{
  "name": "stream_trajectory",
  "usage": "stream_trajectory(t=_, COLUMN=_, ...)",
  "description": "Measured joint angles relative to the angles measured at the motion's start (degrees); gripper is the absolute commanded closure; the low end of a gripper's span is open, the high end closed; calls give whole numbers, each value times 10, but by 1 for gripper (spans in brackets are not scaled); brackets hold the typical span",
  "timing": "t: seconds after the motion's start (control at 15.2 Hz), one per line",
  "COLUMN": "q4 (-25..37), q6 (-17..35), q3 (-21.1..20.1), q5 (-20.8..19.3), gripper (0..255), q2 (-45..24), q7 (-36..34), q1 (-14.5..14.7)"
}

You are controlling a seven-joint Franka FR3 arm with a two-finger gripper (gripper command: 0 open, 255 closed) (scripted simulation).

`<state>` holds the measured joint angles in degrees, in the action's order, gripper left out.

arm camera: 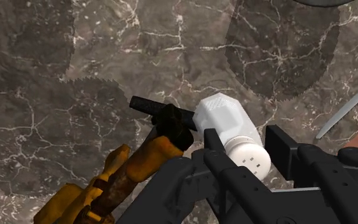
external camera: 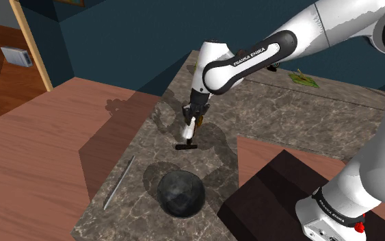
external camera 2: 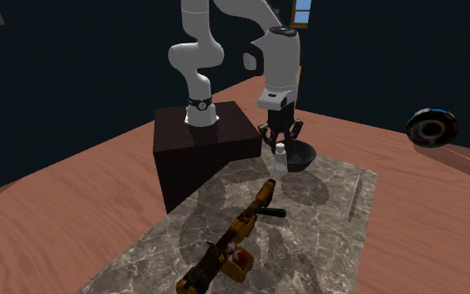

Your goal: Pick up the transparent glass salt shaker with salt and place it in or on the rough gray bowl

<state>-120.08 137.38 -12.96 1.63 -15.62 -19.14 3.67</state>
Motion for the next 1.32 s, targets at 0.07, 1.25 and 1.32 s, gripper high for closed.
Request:
stream_trajectory(t=0.07, q4=2, q6=-8, q3=-1, q5=1, gripper=255, q2=6, q7=0, q1=0)
stream_trajectory(t=1.25, q4=-148, q6=-2, q3=-97, q5=43, gripper=255, q2=168, q7=-174, q1=104)
stream_trajectory(t=1.32, q4=-155, q6=-2, q3=-106, q5=47, gripper=255, q2=177, q7=-190, q1=113)
